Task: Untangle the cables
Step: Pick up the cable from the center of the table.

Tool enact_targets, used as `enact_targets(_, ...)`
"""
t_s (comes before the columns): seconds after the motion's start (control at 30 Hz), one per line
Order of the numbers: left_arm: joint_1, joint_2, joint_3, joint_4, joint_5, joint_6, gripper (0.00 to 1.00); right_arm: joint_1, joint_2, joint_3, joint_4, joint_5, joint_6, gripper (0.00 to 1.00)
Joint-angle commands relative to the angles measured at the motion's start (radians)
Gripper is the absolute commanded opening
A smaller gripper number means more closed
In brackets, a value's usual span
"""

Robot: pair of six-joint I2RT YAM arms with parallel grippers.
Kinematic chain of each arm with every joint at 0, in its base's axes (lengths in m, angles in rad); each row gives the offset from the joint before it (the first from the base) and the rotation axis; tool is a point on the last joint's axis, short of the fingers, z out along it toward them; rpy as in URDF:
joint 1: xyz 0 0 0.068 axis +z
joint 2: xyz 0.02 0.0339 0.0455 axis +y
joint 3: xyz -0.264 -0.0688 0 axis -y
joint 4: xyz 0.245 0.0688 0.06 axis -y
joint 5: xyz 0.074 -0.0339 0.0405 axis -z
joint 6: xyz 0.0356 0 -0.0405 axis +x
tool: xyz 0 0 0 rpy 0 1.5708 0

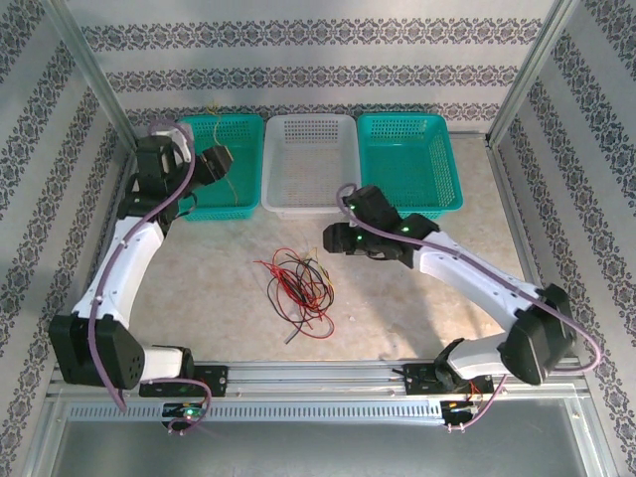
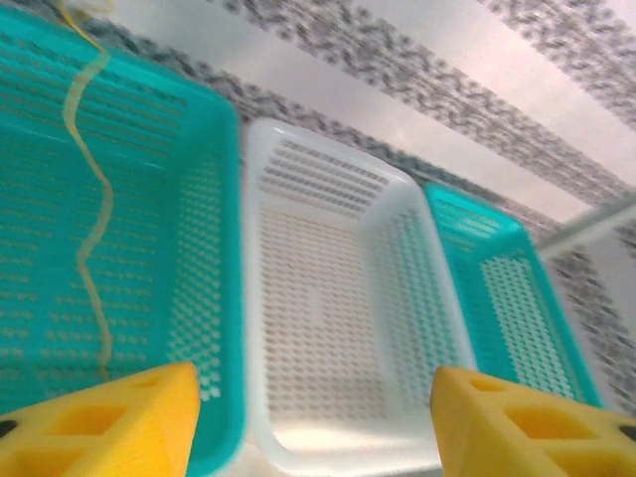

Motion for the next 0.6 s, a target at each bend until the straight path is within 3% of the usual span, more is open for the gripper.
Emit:
enact_targets(0.0,-0.067,-0.014,-0.091,0.024,0.169,-0.112,0.6,0.028,0.087,0.0,-0.021,0.023,-0.025,0.54)
enact_targets(0.13,-0.191,-0.039,-0.163,-0.135,0.125,0.003,0.6,0.069,0.199,0.012,-0.005,-0.018,-0.03,0.54)
enact_targets(0.27,-0.274,-0.037,-0.235,-0.173,0.08,0.01,0.6,0.096,0.291,0.041,-0.011,-0.011,-0.039,0.49)
enact_targets(0.4,-0.33,-0.011,-0.267,-0.163,0.022,0.012,0.63,0.09,0.364,0.065,-0.023,0.022,-0.033,0.38)
enact_targets(0.57,-0.368,0.068,-0.277,-0.143,-0.012,0.006,0.63,0.086,0.384,0.094,-0.045,0.042,-0.034,0.14)
